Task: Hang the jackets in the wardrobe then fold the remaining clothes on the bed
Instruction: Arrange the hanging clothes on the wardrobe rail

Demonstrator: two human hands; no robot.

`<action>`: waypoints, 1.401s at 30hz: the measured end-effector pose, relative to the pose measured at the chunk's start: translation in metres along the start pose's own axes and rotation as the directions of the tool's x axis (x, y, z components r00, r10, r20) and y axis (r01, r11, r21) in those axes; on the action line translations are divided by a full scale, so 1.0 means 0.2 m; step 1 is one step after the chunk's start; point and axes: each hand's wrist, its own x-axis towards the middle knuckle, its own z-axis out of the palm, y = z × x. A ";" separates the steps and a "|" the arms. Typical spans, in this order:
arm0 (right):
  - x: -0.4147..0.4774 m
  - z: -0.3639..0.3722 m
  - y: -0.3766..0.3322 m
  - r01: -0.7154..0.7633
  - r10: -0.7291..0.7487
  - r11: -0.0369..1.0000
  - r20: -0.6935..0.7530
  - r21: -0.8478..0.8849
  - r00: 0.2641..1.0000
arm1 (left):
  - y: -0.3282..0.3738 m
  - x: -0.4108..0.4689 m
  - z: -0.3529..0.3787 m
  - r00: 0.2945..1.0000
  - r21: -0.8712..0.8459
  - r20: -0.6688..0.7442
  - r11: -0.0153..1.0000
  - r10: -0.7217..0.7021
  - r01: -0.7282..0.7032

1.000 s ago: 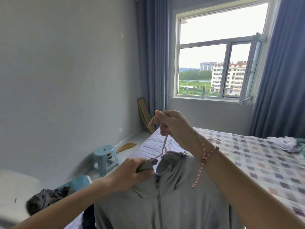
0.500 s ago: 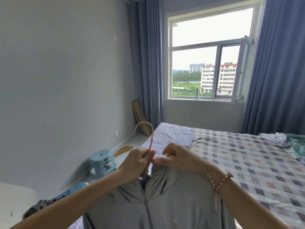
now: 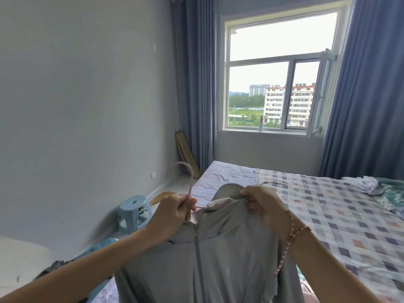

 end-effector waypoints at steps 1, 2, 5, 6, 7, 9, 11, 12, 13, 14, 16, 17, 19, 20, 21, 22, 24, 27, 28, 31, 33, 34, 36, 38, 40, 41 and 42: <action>0.01 0.00 0.00 0.033 -0.034 0.995 -0.011 -0.096 0.999 | -0.02 0.01 -0.01 0.999 0.003 -0.041 1.000 0.000 0.000; 0.03 0.00 0.00 0.104 -0.121 0.940 -0.033 -0.324 0.992 | -0.04 0.02 -0.02 0.997 -0.005 -0.074 1.000 -0.007 0.007; 0.03 0.06 -0.04 0.366 -0.481 0.499 0.100 -0.786 0.871 | -0.08 0.06 -0.04 0.996 -0.004 -0.079 0.999 -0.035 0.035; 0.00 0.10 -0.05 0.492 -0.503 0.462 0.239 -0.738 0.831 | -0.10 0.05 -0.05 0.995 -0.009 -0.080 0.998 -0.057 0.057; -0.01 0.15 -0.08 0.588 -0.483 0.418 0.379 -0.693 0.789 | -0.09 0.08 -0.06 0.995 -0.002 -0.075 0.998 -0.058 0.058; -0.03 0.24 -0.09 0.657 -0.320 0.300 0.576 -0.691 0.752 | -0.05 0.10 -0.08 0.995 0.004 -0.078 0.998 -0.055 0.055; -0.03 0.30 -0.09 0.666 -0.205 0.196 0.634 -0.720 0.745 | 0.01 0.11 -0.11 0.997 0.023 -0.065 0.999 -0.029 0.030; -0.02 0.31 -0.10 0.685 -0.193 0.185 0.657 -0.705 0.729 | 0.04 0.11 -0.13 0.998 0.036 -0.055 0.999 -0.023 0.025; -0.04 0.32 -0.13 0.704 -0.174 0.216 0.683 -0.676 0.709 | 0.06 0.09 -0.14 0.999 0.047 -0.049 0.999 -0.013 0.015; -0.05 0.33 -0.15 0.721 -0.169 0.258 0.704 -0.643 0.689 | 0.08 0.08 -0.15 0.999 0.058 -0.035 0.998 -0.014 0.016; -0.09 0.37 -0.20 0.744 -0.149 0.313 0.743 -0.591 0.653 | 0.11 0.05 -0.19 1.000 0.093 -0.023 0.995 -0.019 0.021; -0.11 0.37 -0.22 0.755 -0.138 0.339 0.765 -0.561 0.629 | 0.13 0.03 -0.20 0.999 0.113 -0.029 0.993 -0.019 0.022; -0.16 0.38 -0.23 0.758 -0.106 0.358 0.782 -0.546 0.614 | 0.14 -0.02 -0.22 0.998 0.145 -0.048 0.989 -0.027 0.033; -0.17 0.31 -0.24 0.764 -0.108 0.361 0.789 -0.535 0.604 | 0.21 -0.03 -0.18 0.997 0.176 -0.073 0.983 -0.032 0.044; -0.19 0.33 -0.23 0.761 -0.096 0.371 0.793 -0.532 0.601 | 0.20 -0.05 -0.21 0.996 0.182 -0.082 0.982 -0.030 0.045; -0.21 0.30 -0.23 0.767 -0.113 0.383 0.798 -0.515 0.592 | 0.24 -0.06 -0.21 0.996 0.185 -0.081 0.982 -0.030 0.045; -0.27 0.25 -0.23 0.771 -0.166 0.437 0.801 -0.463 0.575 | 0.34 -0.12 -0.22 0.998 0.191 -0.054 0.981 -0.025 0.035; -0.34 0.10 -0.24 0.806 -0.184 0.483 0.861 -0.342 0.475 | 0.53 -0.22 -0.15 0.988 0.137 -0.123 0.984 -0.098 0.115; -0.38 0.09 -0.24 0.815 -0.190 0.505 0.884 -0.285 0.427 | 0.59 -0.29 -0.14 0.973 0.153 -0.190 0.976 -0.127 0.157; -0.51 0.11 -0.24 0.811 -0.220 0.565 0.920 -0.152 0.325 | 0.67 -0.47 -0.16 0.905 0.118 -0.360 0.952 -0.225 0.284; -0.64 0.15 -0.20 0.791 -0.162 0.609 0.966 -0.065 0.204 | 0.75 -0.69 -0.18 0.833 0.187 -0.486 0.899 -0.266 0.396; -0.64 0.15 -0.20 0.766 -0.170 0.642 0.968 -0.035 0.186 | 0.76 -0.72 -0.18 0.840 0.226 -0.469 0.882 -0.274 0.414; -0.79 0.21 -0.17 0.735 -0.140 0.676 0.989 0.055 0.055 | 0.85 -0.95 -0.24 0.796 0.308 -0.528 0.807 -0.295 0.504; -0.90 0.25 -0.16 0.731 -0.136 0.673 0.990 0.111 -0.025 | 0.92 -1.11 -0.27 0.763 0.317 -0.541 0.755 -0.353 0.574; -1.05 0.31 -0.14 0.704 -0.116 0.685 0.982 0.187 -0.148 | 1.01 -1.29 -0.31 0.691 0.314 -0.632 0.700 -0.350 0.642; -1.07 0.31 -0.13 0.685 -0.127 0.699 0.978 0.207 -0.165 | 1.01 -1.31 -0.31 0.678 0.309 -0.651 0.697 -0.341 0.647; -1.15 0.34 -0.12 0.672 -0.128 0.703 0.971 0.234 -0.204 | 1.05 -1.39 -0.33 0.639 0.307 -0.693 0.667 -0.333 0.679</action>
